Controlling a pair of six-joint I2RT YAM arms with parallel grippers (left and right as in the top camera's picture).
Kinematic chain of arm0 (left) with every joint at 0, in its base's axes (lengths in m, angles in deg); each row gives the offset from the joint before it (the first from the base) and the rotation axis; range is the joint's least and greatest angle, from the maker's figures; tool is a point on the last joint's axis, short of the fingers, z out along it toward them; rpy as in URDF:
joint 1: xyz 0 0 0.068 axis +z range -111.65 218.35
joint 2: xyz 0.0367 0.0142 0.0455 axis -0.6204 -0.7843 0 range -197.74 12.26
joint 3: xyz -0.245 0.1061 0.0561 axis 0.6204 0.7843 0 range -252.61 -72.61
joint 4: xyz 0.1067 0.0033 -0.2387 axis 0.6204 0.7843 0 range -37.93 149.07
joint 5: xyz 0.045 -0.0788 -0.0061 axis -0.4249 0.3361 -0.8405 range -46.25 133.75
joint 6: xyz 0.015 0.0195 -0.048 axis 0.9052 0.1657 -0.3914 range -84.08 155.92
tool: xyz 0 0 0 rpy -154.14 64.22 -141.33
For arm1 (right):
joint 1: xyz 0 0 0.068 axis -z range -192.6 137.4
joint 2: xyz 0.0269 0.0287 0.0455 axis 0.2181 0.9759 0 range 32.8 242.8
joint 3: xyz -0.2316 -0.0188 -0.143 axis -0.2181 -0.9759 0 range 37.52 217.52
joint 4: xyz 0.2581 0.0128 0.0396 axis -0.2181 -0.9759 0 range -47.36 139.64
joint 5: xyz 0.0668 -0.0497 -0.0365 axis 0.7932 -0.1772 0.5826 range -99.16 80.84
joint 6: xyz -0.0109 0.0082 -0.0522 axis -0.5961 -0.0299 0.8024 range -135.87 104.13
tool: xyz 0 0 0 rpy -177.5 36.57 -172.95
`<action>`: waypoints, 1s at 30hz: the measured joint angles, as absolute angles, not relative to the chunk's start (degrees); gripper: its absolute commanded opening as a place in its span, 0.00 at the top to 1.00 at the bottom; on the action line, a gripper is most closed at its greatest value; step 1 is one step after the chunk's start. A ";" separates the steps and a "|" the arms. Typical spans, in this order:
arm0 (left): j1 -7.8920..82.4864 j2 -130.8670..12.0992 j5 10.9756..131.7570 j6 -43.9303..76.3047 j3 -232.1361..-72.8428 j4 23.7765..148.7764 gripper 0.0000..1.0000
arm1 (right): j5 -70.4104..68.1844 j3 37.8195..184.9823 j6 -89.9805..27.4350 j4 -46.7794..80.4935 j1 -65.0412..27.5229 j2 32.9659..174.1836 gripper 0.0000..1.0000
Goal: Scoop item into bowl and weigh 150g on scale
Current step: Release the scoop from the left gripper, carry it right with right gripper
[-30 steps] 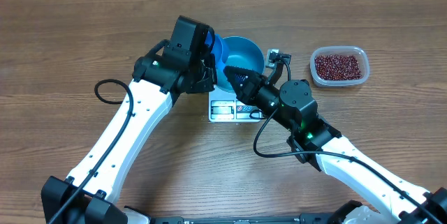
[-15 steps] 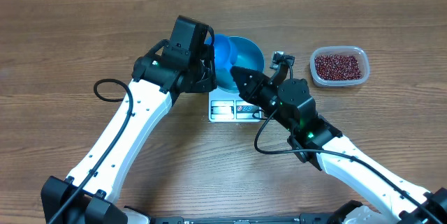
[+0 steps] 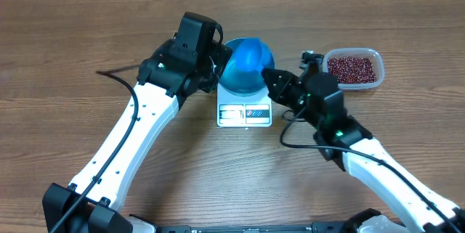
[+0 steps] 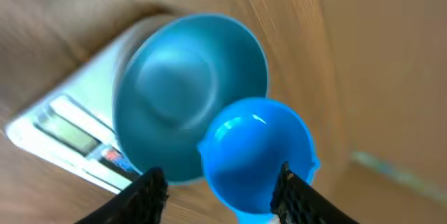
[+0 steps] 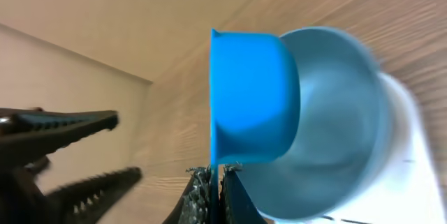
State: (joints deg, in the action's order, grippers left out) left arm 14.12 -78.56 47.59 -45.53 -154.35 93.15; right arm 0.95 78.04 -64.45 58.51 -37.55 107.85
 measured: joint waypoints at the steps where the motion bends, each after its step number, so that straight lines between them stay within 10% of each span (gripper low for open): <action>1: 14.12 -78.56 47.37 -41.44 -154.37 93.17 0.48 | 1.41 78.36 -63.53 56.47 -36.85 106.97 0.96; 18: 14.45 -78.56 53.71 -0.76 -154.37 94.13 0.46 | 14.02 84.72 -49.35 28.54 -22.90 90.12 0.96; 30: 12.81 -78.74 55.15 6.69 -154.37 95.42 0.79 | 18.96 85.03 -39.38 14.25 -14.05 84.29 0.96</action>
